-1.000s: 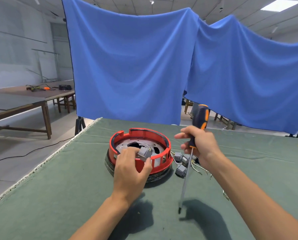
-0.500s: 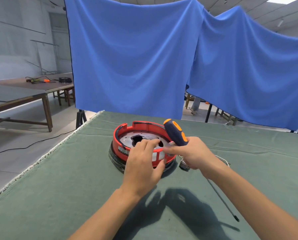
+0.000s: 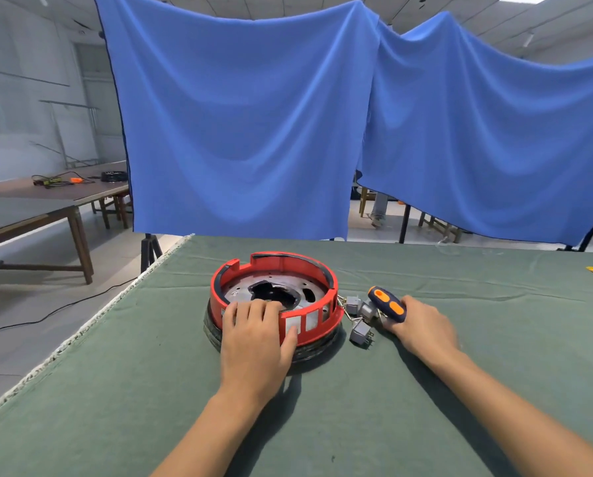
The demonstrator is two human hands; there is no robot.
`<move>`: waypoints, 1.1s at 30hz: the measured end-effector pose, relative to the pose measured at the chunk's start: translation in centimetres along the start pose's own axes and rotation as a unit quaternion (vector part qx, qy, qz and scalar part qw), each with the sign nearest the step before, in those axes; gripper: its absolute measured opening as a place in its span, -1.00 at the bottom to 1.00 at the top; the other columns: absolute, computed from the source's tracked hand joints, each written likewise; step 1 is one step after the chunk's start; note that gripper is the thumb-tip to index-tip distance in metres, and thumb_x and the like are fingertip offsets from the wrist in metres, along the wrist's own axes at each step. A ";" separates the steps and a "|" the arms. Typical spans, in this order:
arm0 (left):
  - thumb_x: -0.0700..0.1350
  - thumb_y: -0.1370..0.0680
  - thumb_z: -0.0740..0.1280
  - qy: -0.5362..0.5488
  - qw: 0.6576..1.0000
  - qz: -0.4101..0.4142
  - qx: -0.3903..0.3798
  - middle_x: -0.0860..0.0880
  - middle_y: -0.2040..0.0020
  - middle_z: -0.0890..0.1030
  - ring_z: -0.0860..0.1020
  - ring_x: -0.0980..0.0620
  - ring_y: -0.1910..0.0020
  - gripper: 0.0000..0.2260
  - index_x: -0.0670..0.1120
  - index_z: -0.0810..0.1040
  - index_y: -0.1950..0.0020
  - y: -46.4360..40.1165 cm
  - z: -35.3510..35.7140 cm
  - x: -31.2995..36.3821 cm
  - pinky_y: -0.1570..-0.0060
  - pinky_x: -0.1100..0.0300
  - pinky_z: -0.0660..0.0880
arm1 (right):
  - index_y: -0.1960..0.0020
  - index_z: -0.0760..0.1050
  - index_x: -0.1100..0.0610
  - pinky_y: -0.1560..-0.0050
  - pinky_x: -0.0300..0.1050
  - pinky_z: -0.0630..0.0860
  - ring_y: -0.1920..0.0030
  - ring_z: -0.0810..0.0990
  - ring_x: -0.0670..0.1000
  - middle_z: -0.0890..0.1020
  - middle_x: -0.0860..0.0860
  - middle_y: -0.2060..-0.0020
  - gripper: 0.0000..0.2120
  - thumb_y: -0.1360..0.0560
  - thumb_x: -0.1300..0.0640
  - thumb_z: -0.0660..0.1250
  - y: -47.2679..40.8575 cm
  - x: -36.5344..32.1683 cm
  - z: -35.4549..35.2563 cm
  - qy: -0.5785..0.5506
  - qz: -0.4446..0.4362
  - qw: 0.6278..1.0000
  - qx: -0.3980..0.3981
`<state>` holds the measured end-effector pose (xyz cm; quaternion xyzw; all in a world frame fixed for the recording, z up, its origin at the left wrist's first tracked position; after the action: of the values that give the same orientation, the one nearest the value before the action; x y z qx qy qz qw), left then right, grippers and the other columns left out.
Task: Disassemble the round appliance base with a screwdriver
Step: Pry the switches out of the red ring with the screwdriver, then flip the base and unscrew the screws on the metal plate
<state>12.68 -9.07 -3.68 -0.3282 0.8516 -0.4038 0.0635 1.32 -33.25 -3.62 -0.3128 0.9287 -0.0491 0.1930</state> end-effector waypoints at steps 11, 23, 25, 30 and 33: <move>-0.01 -0.44 0.46 0.119 0.993 -0.004 0.011 -0.03 0.27 0.58 0.51 -0.12 0.22 -0.80 -0.12 0.56 0.20 -1.4 -0.1 -1.2 0.04 0.09 0.20 | 0.16 0.34 0.01 0.26 -0.06 0.31 0.20 0.50 0.14 0.46 -0.01 0.21 -0.74 -0.44 -0.18 0.24 1.8 -1.6 -3.2 -0.062 -0.041 0.995 0.061; 0.19 -0.57 0.20 0.542 0.727 -0.393 0.152 0.00 0.40 0.36 0.29 0.04 0.38 -0.57 -0.09 0.35 0.35 -3.1 -3.8 -4.0 0.32 0.11 0.27 | 0.26 0.44 0.09 0.28 0.01 0.50 0.47 0.63 0.06 0.64 -0.01 0.47 -0.60 -0.43 -0.25 0.20 4.4 -6.5 -11.2 -0.429 -0.116 0.891 0.090; 0.20 -0.56 0.21 0.560 0.673 -0.466 0.129 0.01 0.41 0.37 0.29 0.02 0.40 -0.57 -0.08 0.36 0.35 -2.8 -3.0 -4.6 0.37 0.13 0.27 | 0.36 0.45 0.09 0.30 0.01 0.48 0.48 0.57 0.04 0.59 -0.07 0.53 -0.50 -0.39 -0.34 0.15 4.5 -6.8 -11.7 -0.445 -0.086 0.883 0.123; 0.15 -0.53 0.29 0.624 0.545 -0.550 0.104 0.01 0.35 0.56 0.50 -0.01 0.39 -0.66 -0.10 0.52 0.25 -1.9 -1.5 -5.2 0.36 0.16 0.46 | 0.38 0.36 0.04 0.49 -0.18 0.16 0.59 0.20 -0.07 0.25 -0.13 0.67 -0.57 -0.47 -0.26 0.28 4.1 -6.9 -11.5 -0.578 0.016 0.809 0.110; 0.13 -0.47 0.36 0.645 0.490 -0.576 0.109 -0.02 0.25 0.63 0.58 -0.06 0.28 -0.71 -0.10 0.57 0.18 -1.7 -0.9 -5.9 0.20 0.04 0.58 | 0.23 0.48 0.09 0.62 -0.34 0.04 0.68 0.09 -0.11 0.24 -0.09 0.68 -0.70 -0.51 -0.12 0.32 4.1 -7.1 -10.6 -0.690 0.016 0.724 0.014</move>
<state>17.79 -5.65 -2.71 -0.3835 0.2253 -0.5389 -0.7154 0.05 -26.07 7.63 -0.2422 0.5435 0.1701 0.7855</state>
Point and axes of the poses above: each hand's wrist, its own y-axis away from the middle knuckle, its own z-axis out of the palm, x = y × z, the point moved 2 cm from there along -y, towards the middle knuckle
